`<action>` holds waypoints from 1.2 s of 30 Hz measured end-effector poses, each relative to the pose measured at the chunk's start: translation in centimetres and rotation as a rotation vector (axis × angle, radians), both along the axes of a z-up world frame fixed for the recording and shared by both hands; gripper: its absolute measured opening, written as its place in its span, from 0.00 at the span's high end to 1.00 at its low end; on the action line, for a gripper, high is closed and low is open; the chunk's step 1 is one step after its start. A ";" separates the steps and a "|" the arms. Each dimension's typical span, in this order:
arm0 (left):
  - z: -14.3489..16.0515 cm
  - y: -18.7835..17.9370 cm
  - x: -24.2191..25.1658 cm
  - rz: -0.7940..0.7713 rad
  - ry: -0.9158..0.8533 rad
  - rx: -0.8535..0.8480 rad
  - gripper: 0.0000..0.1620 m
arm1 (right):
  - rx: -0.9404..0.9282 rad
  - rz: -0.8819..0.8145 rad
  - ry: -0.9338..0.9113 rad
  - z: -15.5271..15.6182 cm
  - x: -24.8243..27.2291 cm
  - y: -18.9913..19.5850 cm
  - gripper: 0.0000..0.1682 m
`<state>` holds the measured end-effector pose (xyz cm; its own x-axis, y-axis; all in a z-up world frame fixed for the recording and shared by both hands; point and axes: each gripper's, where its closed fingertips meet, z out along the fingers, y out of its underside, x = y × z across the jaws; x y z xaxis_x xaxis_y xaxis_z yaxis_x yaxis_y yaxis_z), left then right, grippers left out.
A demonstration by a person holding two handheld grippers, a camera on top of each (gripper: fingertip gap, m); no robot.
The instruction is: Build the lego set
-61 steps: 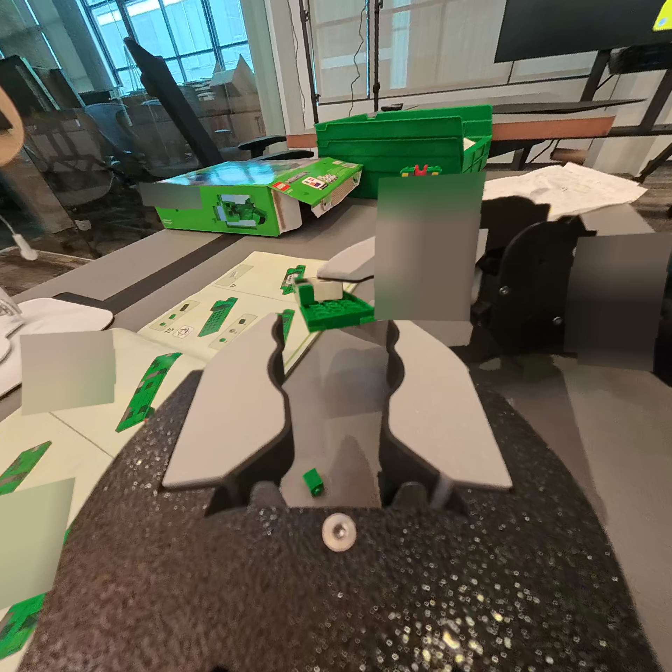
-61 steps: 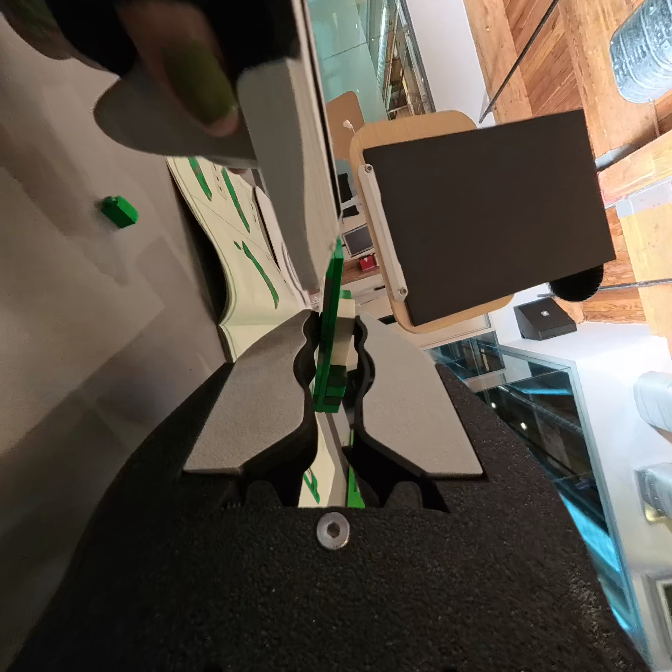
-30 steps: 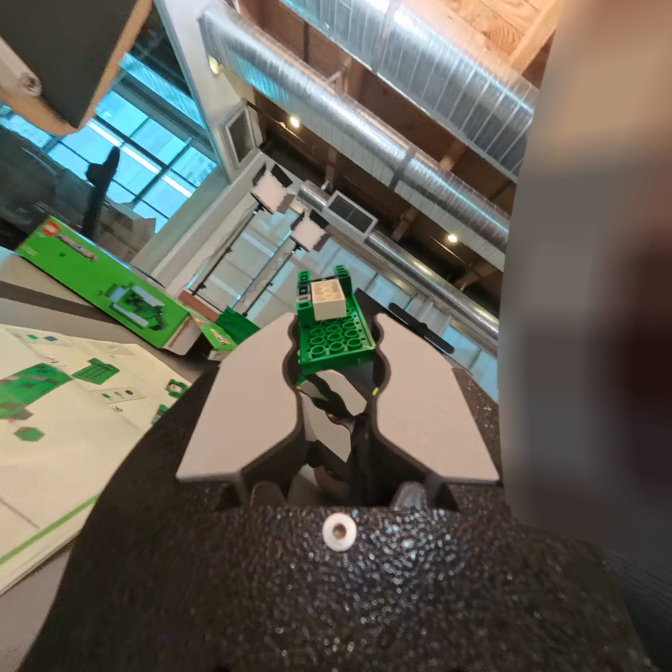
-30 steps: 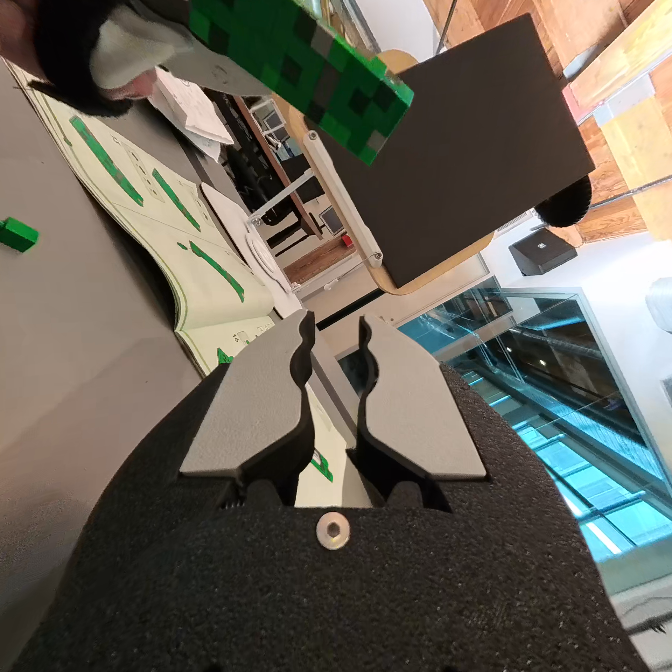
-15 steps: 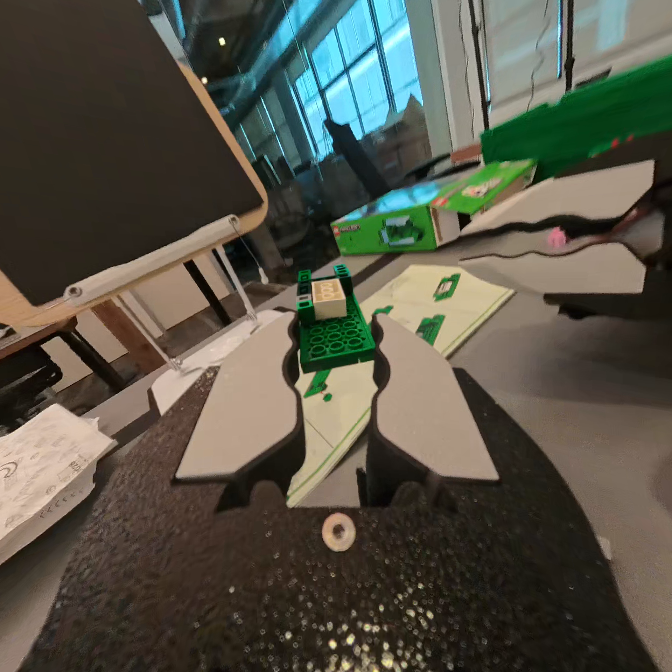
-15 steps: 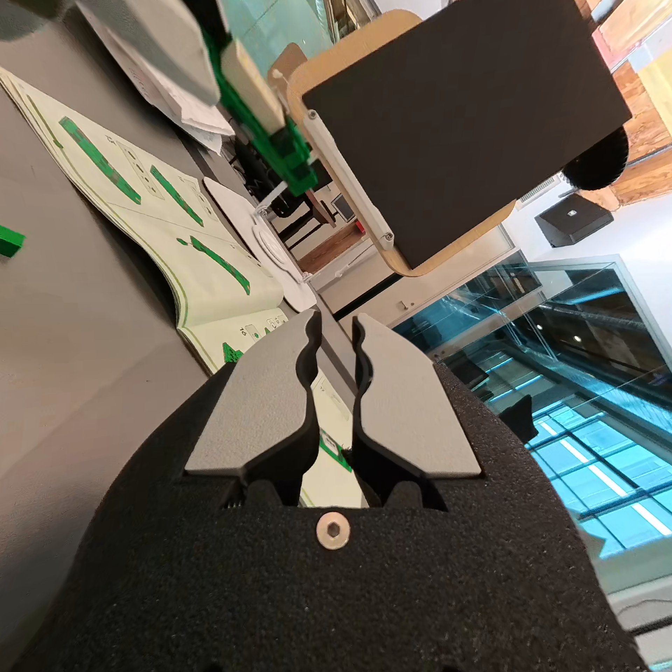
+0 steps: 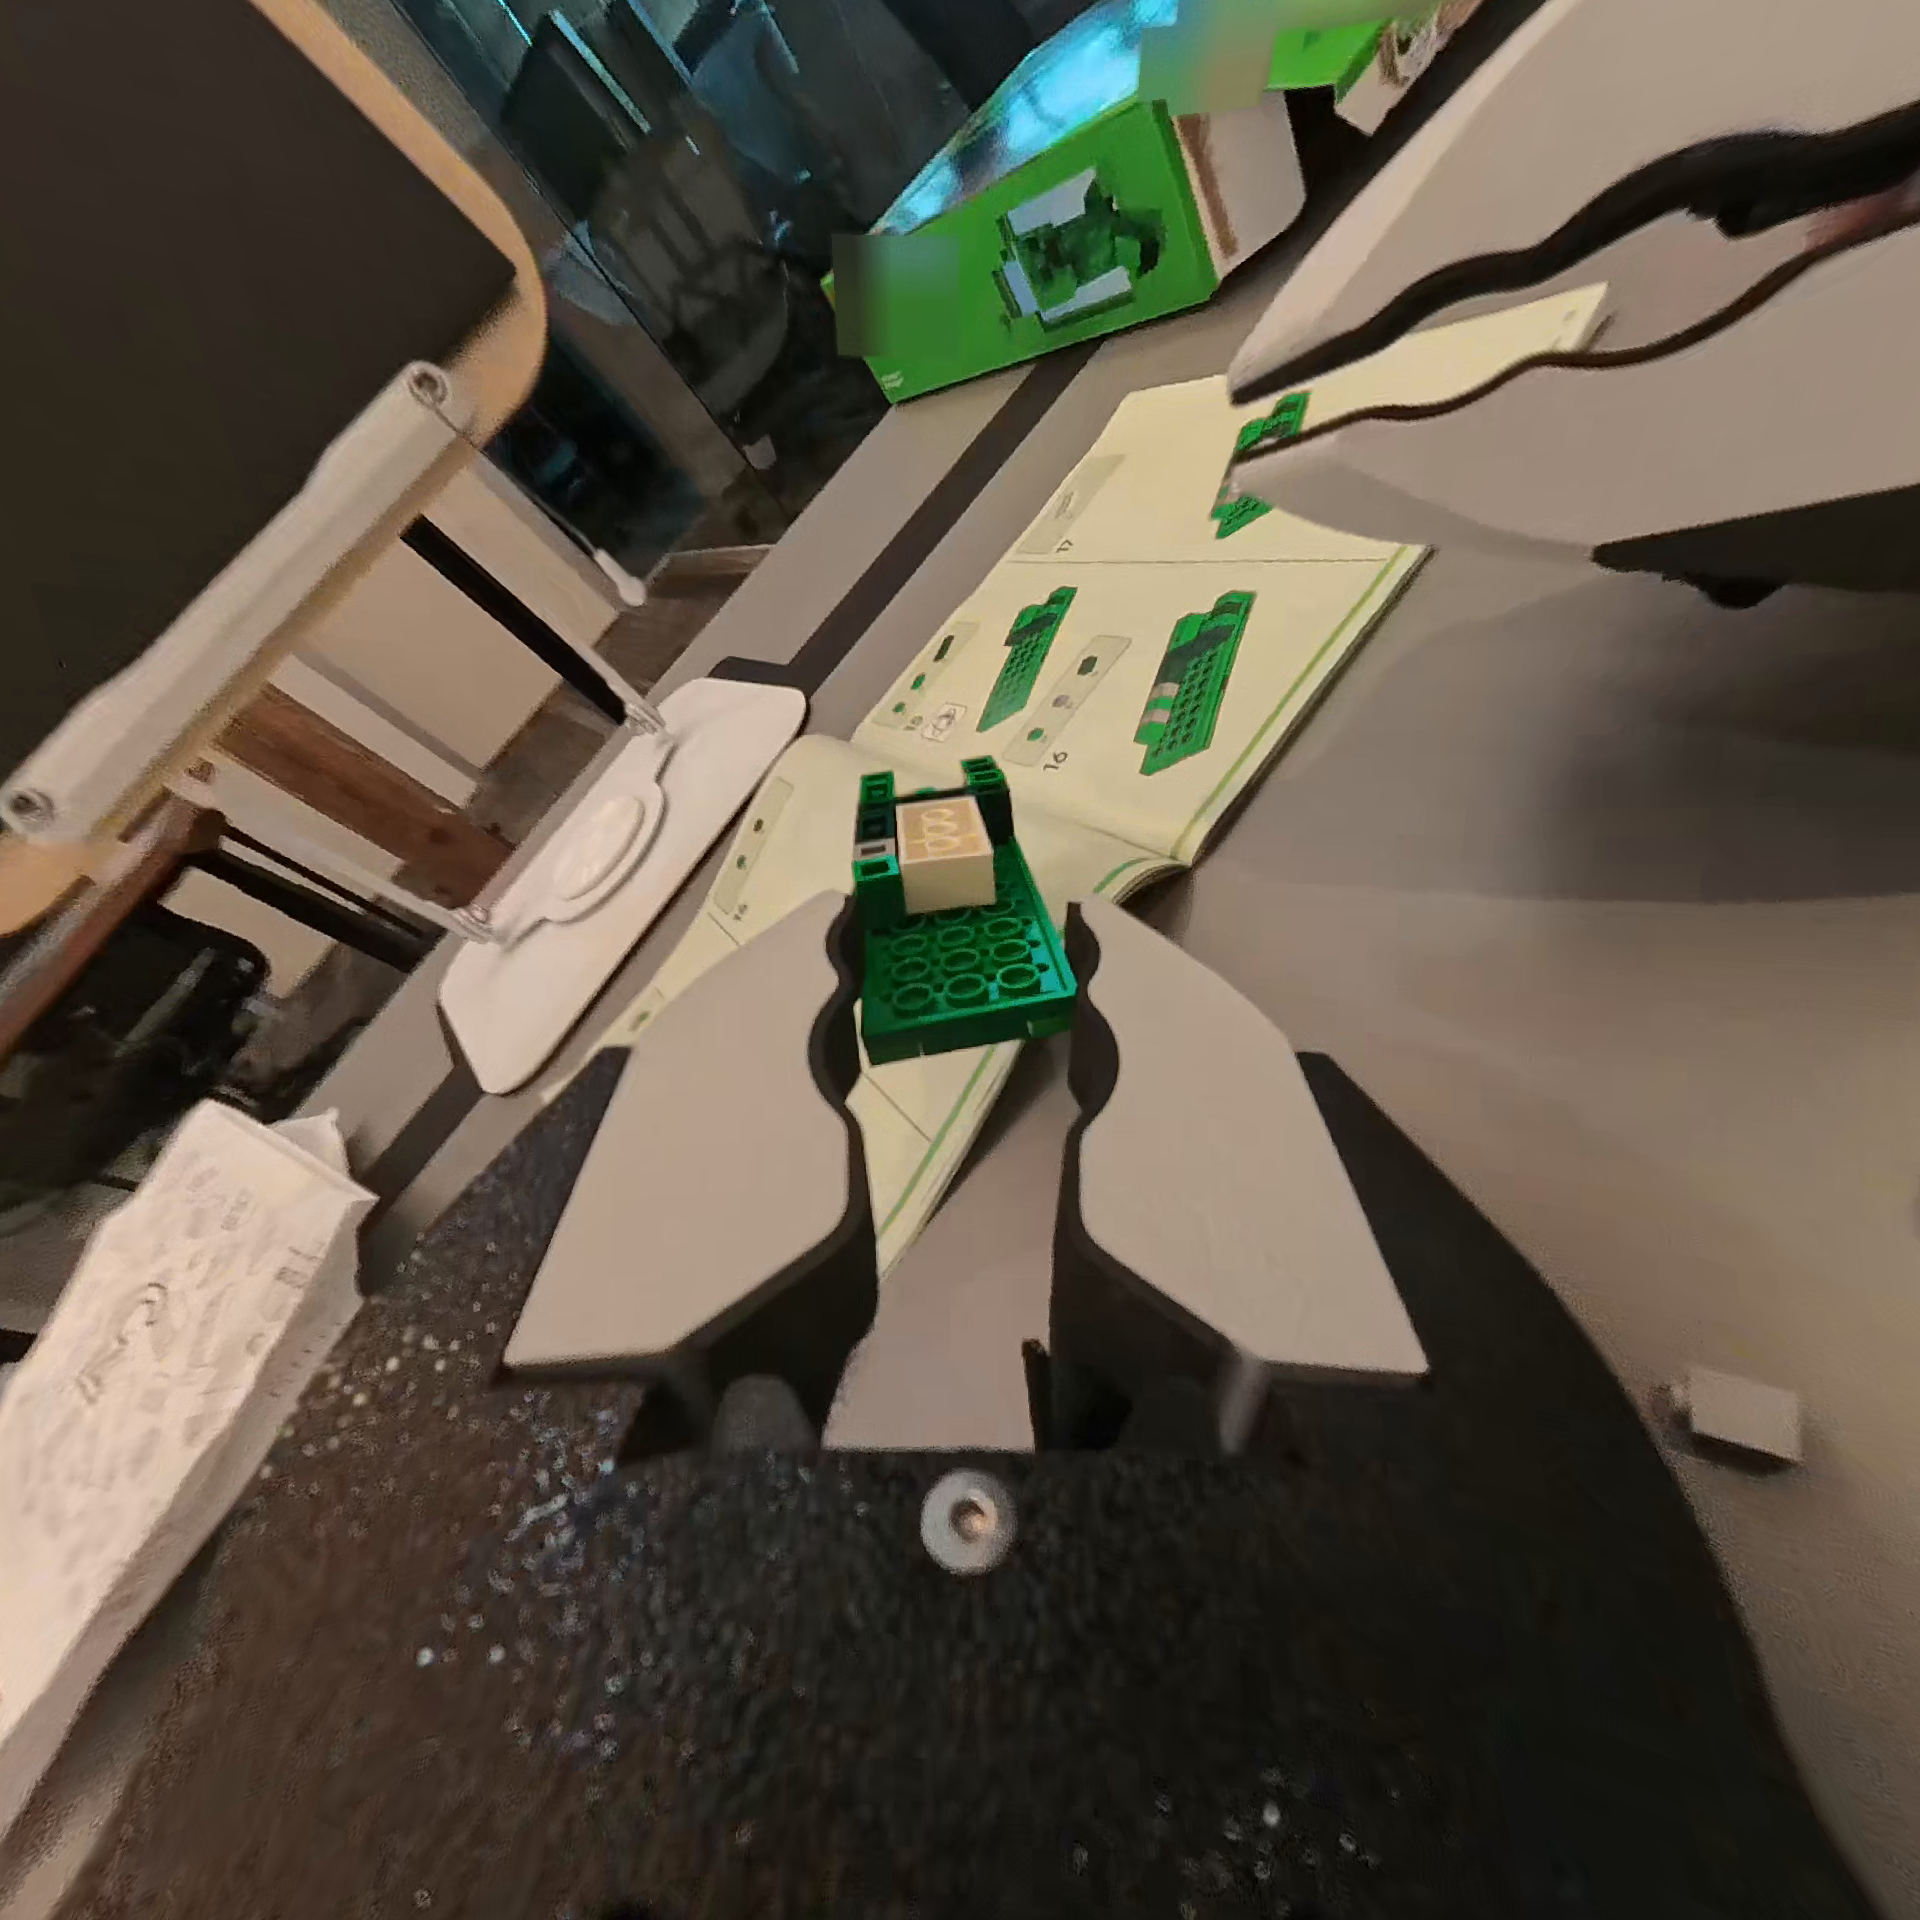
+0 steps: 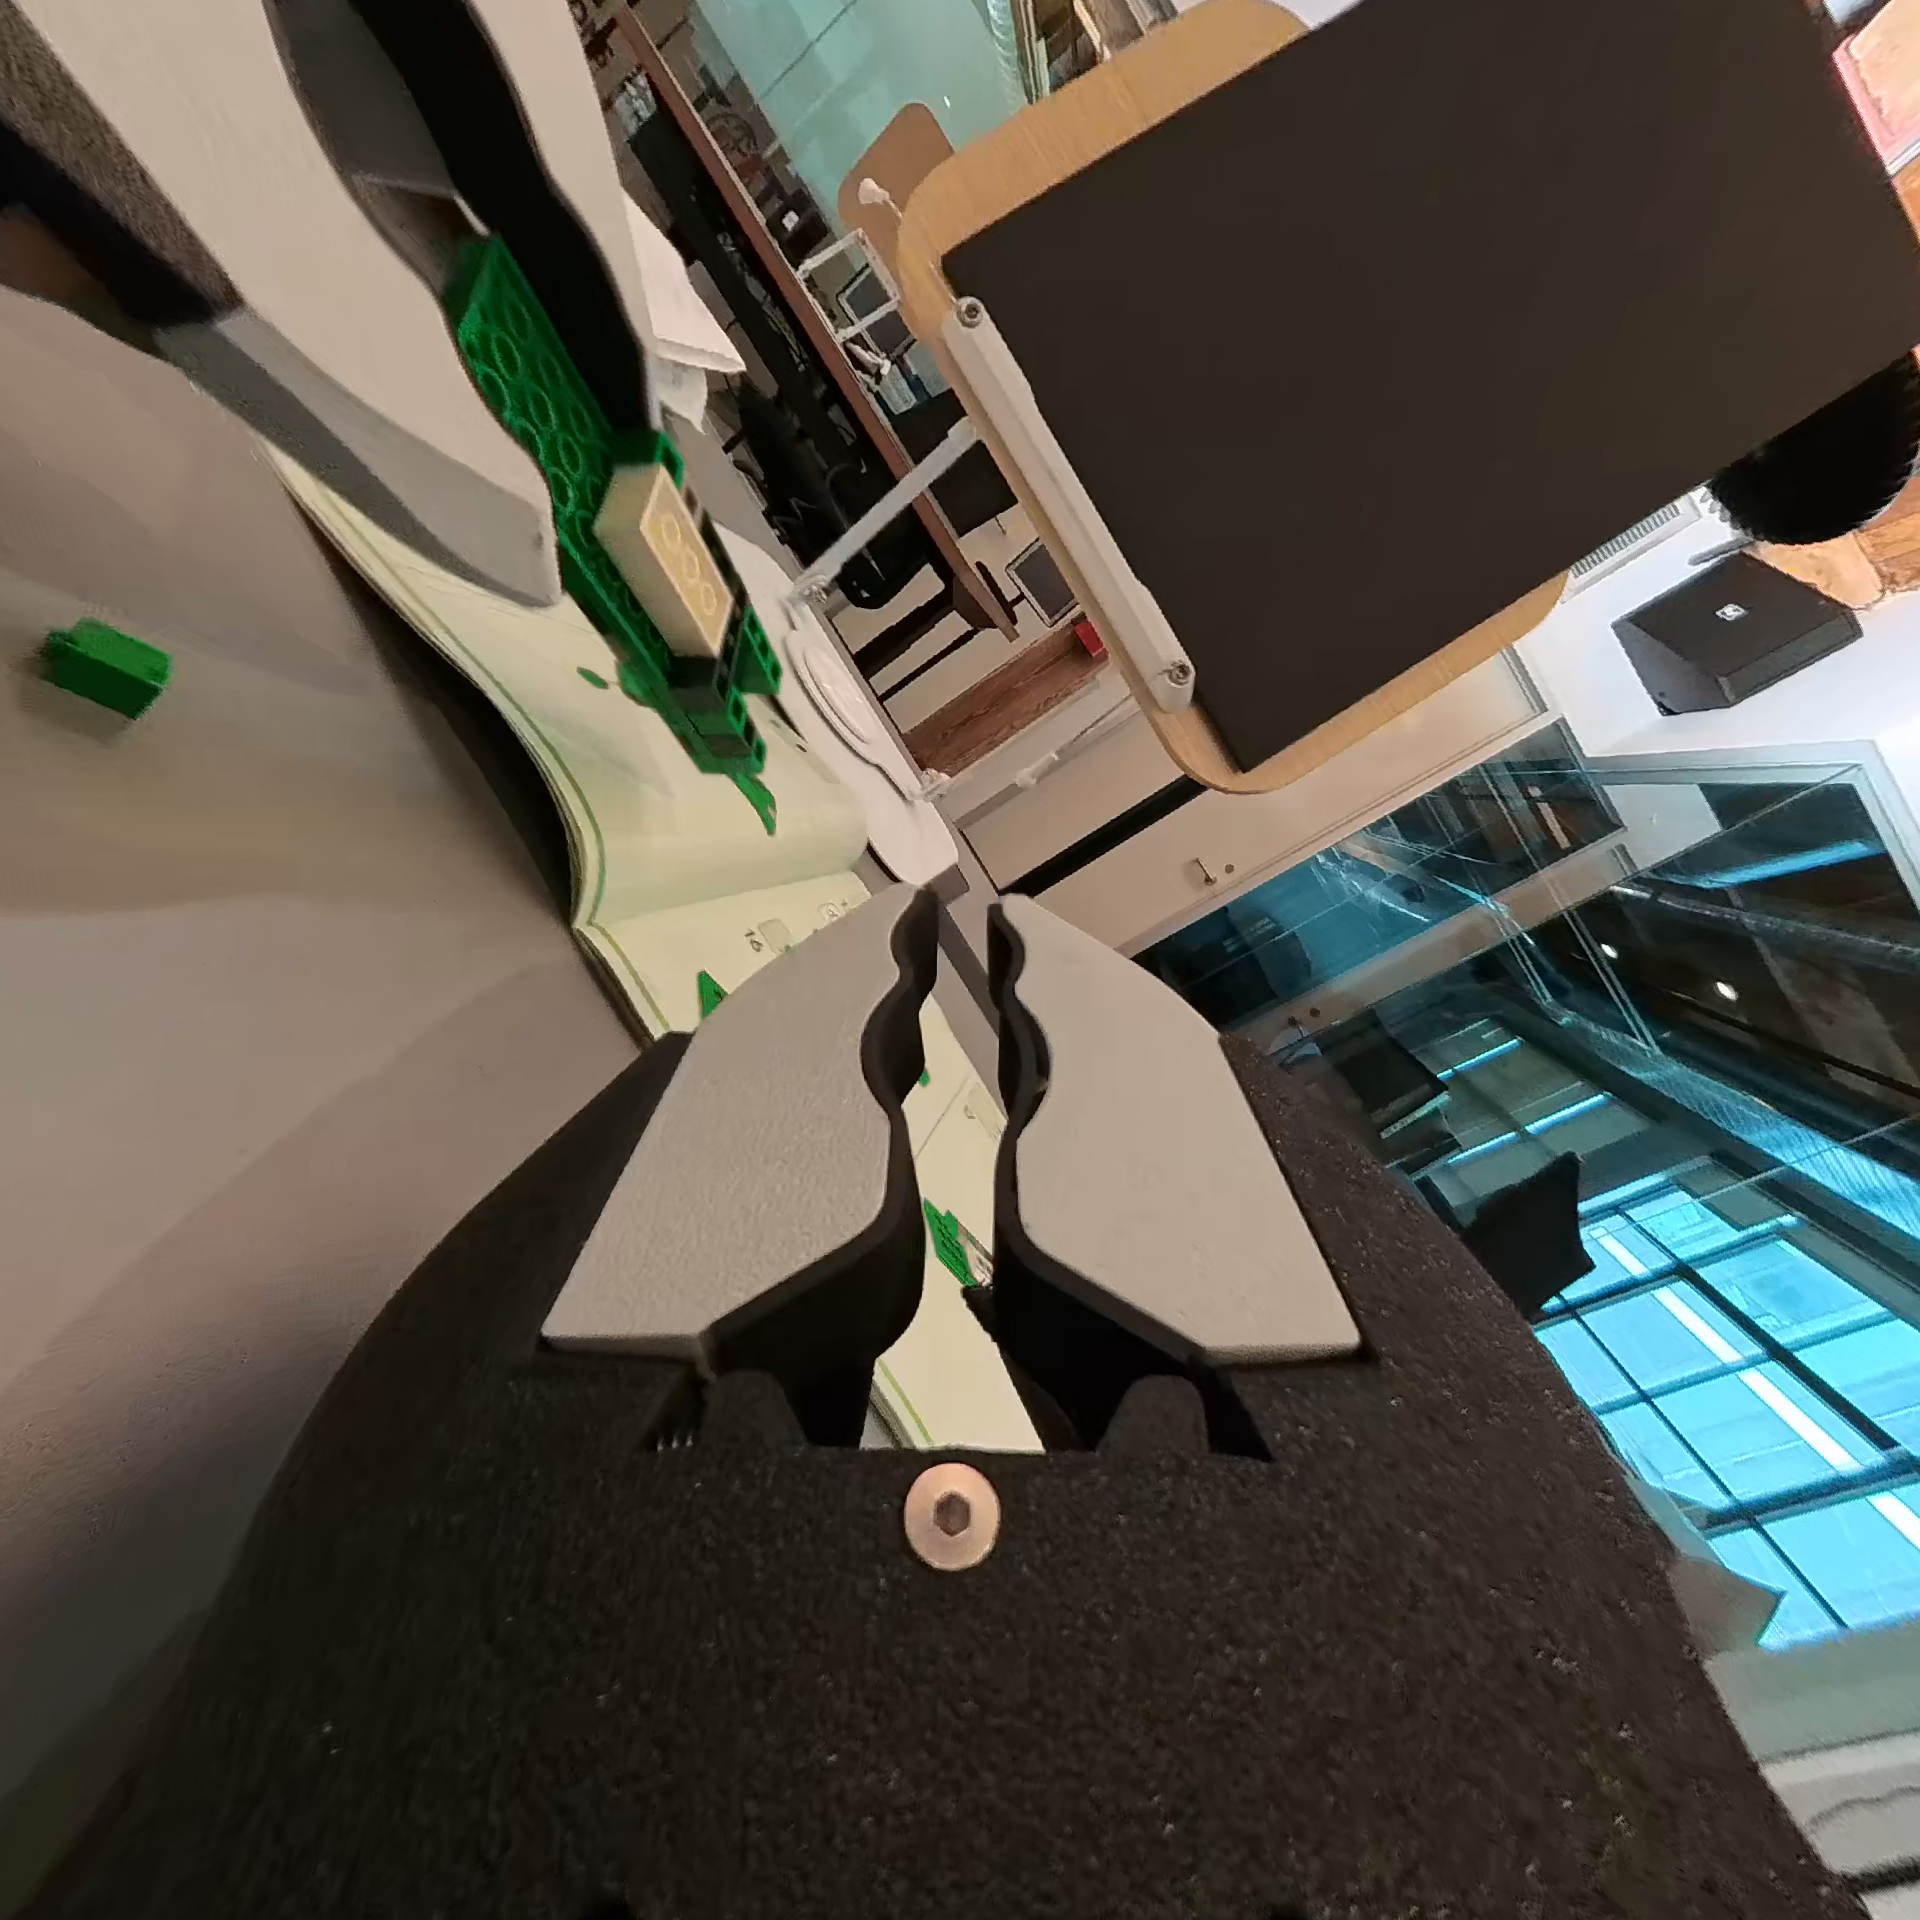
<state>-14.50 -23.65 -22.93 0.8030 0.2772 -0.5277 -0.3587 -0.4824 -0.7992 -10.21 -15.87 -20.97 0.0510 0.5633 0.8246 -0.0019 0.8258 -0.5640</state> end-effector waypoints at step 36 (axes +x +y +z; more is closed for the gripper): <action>2.4 0.4 11.6 -0.846 -0.173 0.210 0.77 | 0.020 0.532 -1.136 -0.2 6.9 -5.7 0.84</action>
<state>-2.88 -23.28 -20.50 0.8466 -0.3673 -0.3852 -0.3947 0.0524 -0.9173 -3.28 -21.57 -21.18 -0.9227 0.2826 0.2621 0.1412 0.8805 -0.4525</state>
